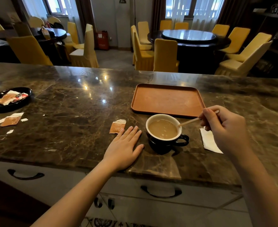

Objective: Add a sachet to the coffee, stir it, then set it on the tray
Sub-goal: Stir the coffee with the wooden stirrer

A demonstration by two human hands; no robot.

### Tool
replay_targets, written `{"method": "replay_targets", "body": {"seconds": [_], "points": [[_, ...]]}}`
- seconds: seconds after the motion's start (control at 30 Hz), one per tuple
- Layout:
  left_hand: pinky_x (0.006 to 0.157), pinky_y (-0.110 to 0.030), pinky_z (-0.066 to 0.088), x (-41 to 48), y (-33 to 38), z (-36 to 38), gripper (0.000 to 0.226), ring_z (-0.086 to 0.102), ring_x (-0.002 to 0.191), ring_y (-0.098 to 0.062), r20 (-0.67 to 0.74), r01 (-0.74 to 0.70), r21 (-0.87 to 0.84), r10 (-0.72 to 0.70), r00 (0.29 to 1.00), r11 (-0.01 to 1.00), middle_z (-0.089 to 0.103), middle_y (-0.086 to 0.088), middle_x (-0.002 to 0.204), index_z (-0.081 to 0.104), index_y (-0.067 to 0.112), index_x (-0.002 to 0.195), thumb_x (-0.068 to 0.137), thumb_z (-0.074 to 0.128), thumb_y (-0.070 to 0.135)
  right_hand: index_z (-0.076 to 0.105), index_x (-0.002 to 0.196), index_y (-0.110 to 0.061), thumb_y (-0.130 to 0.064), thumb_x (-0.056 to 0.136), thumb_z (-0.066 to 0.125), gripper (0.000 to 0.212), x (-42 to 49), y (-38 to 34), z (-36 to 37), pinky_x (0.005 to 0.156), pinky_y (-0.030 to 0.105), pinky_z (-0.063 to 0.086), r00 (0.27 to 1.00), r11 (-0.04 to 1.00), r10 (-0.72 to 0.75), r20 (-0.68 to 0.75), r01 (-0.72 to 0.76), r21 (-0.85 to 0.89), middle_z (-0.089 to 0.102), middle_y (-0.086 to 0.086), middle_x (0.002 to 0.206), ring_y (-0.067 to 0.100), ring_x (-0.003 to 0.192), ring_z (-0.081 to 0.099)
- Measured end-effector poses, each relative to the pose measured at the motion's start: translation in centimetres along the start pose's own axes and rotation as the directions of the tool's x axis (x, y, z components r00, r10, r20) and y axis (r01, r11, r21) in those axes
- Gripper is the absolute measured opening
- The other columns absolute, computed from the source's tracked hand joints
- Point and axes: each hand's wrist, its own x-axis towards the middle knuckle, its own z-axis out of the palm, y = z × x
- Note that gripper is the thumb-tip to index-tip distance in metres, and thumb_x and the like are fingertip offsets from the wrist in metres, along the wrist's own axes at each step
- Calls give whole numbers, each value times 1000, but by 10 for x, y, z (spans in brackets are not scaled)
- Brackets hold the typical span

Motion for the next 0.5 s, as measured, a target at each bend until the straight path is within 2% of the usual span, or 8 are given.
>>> {"method": "replay_targets", "body": {"seconds": [0.23,0.37,0.5], "points": [[112,-28,-14,0,-1,1,59,-11,139,-3,-2,2,14,-2,1000,1000,0,7,157,5,27,145,94,18,52,62,78,-19,-26,90,43,23,-6,0,2,56,26,47,1000,1000,21,18,-21,-9,63,1,67,16,67,58],[111,-28,-14,1,-1,2,59,-14,137,-2,-1,-4,14,4,1000,1000,-1,7,157,4,27,145,94,18,52,62,78,-18,-34,87,40,28,-8,-5,2,56,24,47,1000,1000,-2,-18,2,-16,62,-3,66,13,66,57],[111,-27,-13,1,-1,0,59,-16,133,0,17,5,5,-5,1000,1000,-3,8,156,2,28,145,94,18,52,63,78,-18,-28,90,43,25,-10,-1,6,58,22,49,999,999,47,2,-47,6,63,-3,67,12,68,59]]}}
